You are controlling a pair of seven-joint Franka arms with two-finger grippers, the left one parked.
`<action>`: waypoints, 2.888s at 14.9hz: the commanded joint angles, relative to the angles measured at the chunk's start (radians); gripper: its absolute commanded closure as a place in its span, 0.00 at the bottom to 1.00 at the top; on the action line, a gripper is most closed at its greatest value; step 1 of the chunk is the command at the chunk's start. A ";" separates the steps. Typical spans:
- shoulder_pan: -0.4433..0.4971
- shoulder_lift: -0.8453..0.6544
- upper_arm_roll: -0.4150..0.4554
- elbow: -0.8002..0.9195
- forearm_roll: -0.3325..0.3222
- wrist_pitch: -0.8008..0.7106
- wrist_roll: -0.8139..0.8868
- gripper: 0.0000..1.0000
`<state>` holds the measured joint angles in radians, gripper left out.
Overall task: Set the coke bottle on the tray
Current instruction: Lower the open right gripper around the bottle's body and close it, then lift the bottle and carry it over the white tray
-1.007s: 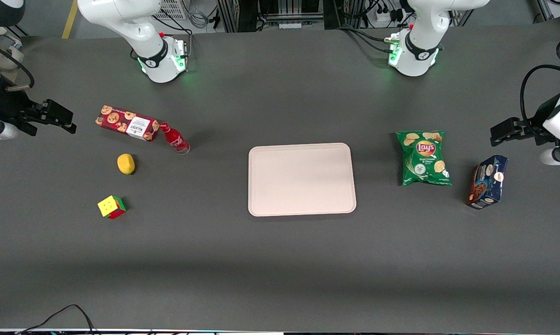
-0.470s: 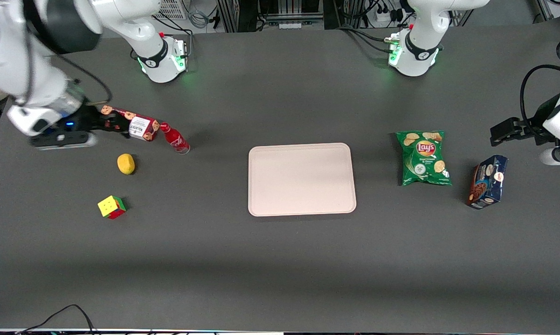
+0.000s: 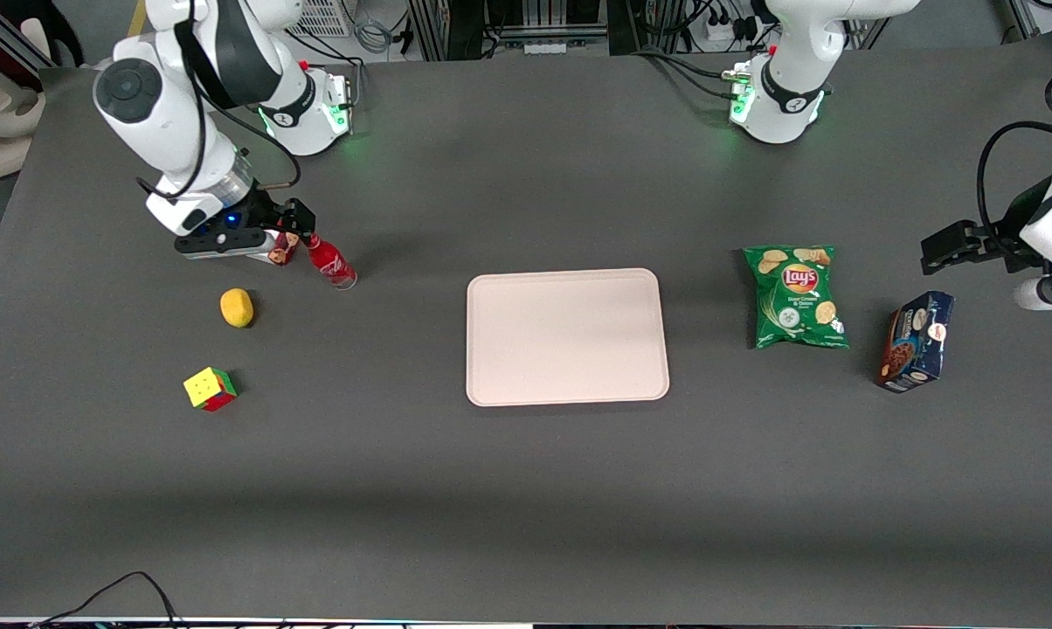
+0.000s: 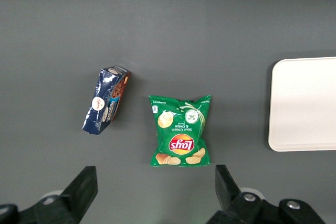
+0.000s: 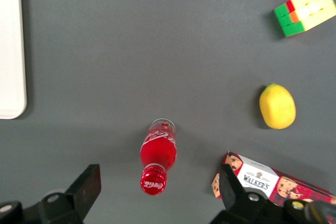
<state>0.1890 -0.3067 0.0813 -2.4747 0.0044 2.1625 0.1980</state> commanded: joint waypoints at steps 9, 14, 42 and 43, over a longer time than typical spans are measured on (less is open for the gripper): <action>0.001 0.031 0.045 -0.161 0.022 0.187 0.014 0.00; 0.003 0.064 0.048 -0.165 0.022 0.201 0.006 0.00; 0.006 0.148 0.066 0.460 0.037 -0.360 0.027 1.00; 0.006 0.188 0.072 0.546 0.037 -0.400 0.038 1.00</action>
<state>0.1897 -0.2407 0.1442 -2.1813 0.0243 1.8974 0.1991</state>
